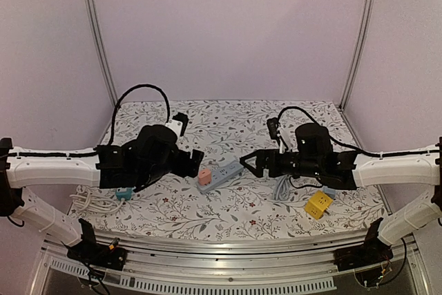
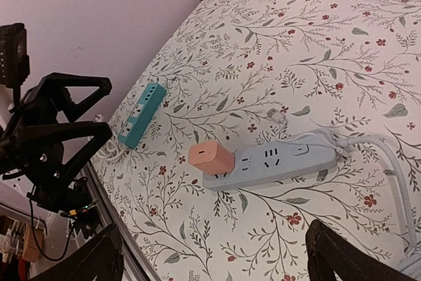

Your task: Insert the plug

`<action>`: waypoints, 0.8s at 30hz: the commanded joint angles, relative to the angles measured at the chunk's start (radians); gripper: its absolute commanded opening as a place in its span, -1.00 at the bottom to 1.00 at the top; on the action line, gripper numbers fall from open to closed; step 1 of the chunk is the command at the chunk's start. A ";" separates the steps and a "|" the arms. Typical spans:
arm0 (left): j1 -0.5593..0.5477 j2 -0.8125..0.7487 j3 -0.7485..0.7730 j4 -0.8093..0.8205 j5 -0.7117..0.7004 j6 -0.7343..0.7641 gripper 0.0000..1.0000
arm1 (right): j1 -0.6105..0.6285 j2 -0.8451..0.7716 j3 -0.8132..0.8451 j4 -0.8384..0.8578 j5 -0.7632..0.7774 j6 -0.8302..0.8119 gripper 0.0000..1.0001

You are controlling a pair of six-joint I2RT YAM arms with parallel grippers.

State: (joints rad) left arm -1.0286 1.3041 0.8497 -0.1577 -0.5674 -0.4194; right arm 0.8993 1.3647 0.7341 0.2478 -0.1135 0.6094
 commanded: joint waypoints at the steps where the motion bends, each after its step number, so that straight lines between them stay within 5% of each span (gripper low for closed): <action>1: -0.064 0.014 -0.032 0.134 0.083 0.007 0.86 | 0.009 -0.024 0.030 -0.162 0.155 0.097 0.91; 14: -0.110 -0.026 -0.198 0.342 0.158 -0.068 0.88 | 0.016 -0.153 0.104 -0.781 0.453 0.264 0.98; 24: -0.163 -0.040 -0.204 0.353 0.083 -0.089 0.99 | 0.016 -0.032 0.207 -1.133 0.490 0.242 0.98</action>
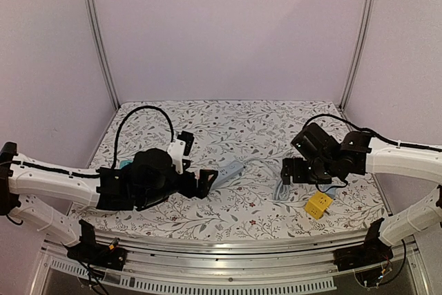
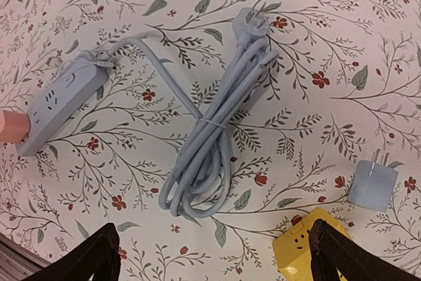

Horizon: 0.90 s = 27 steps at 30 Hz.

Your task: Insert the plug

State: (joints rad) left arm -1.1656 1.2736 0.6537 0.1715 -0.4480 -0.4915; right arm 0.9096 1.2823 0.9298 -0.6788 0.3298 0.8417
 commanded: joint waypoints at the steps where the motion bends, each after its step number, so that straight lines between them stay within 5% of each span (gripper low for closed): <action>1: -0.027 -0.010 -0.007 0.021 -0.043 -0.019 0.99 | 0.004 0.054 0.008 -0.214 0.044 0.008 0.98; 11: -0.029 -0.036 -0.006 -0.001 -0.046 -0.011 0.99 | -0.049 0.057 -0.032 -0.226 0.014 -0.001 0.98; 27: -0.032 -0.063 -0.017 -0.001 -0.045 -0.008 0.99 | -0.047 0.286 -0.010 -0.318 -0.040 0.015 0.97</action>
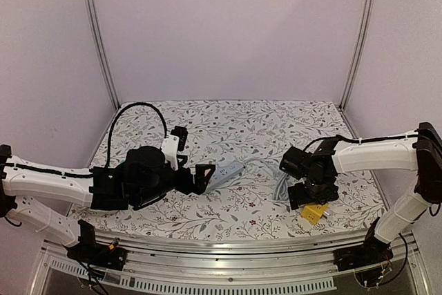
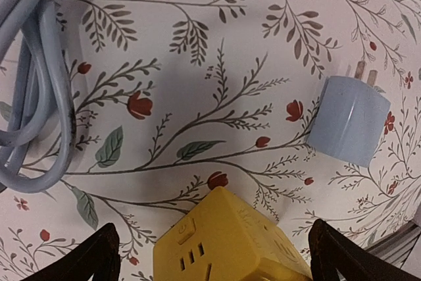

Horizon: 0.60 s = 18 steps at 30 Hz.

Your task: Insert the plug

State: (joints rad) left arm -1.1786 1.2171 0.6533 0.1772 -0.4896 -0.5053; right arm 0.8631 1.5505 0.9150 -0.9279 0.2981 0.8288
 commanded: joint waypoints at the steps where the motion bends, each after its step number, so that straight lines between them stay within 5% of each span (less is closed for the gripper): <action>1: -0.019 -0.006 -0.016 -0.005 -0.002 0.006 0.99 | 0.000 0.015 0.007 -0.079 -0.008 0.027 0.98; 16: -0.022 0.000 -0.012 -0.002 0.005 0.010 0.99 | 0.063 0.002 0.001 -0.062 -0.134 -0.036 0.97; 18: -0.021 -0.001 -0.012 -0.002 0.005 0.010 0.99 | 0.066 0.003 -0.001 -0.059 -0.139 -0.035 0.85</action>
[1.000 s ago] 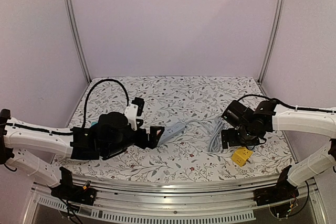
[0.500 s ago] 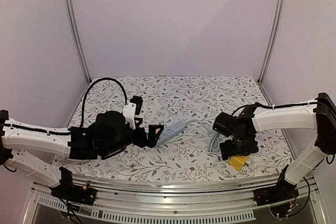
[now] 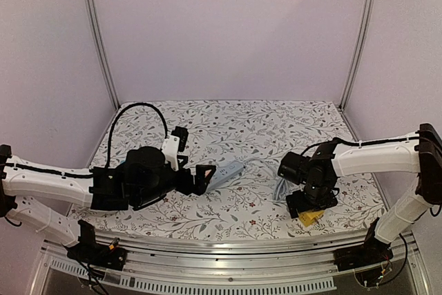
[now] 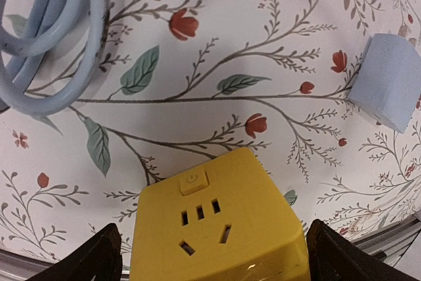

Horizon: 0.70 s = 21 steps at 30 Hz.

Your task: Insert the plug

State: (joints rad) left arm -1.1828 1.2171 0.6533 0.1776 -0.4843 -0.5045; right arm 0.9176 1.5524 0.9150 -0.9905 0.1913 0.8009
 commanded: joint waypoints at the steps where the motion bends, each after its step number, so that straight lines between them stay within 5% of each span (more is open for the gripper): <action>1: -0.018 0.000 -0.012 -0.003 0.000 0.010 0.99 | 0.013 0.000 -0.002 0.004 -0.033 -0.008 0.78; 11: -0.018 -0.001 -0.011 -0.003 0.000 0.012 0.99 | 0.017 -0.005 0.001 -0.012 -0.009 0.016 0.51; 16: -0.018 -0.007 -0.014 -0.003 -0.005 0.013 0.99 | 0.018 -0.001 0.009 -0.013 -0.005 0.016 0.17; 21: -0.018 -0.006 -0.014 -0.003 -0.001 0.015 0.99 | 0.018 0.004 0.037 0.000 0.014 0.016 0.13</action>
State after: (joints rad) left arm -1.1831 1.2171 0.6533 0.1776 -0.4828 -0.5014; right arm 0.9295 1.5513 0.9218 -0.9977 0.1772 0.8089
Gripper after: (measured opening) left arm 0.994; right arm 0.644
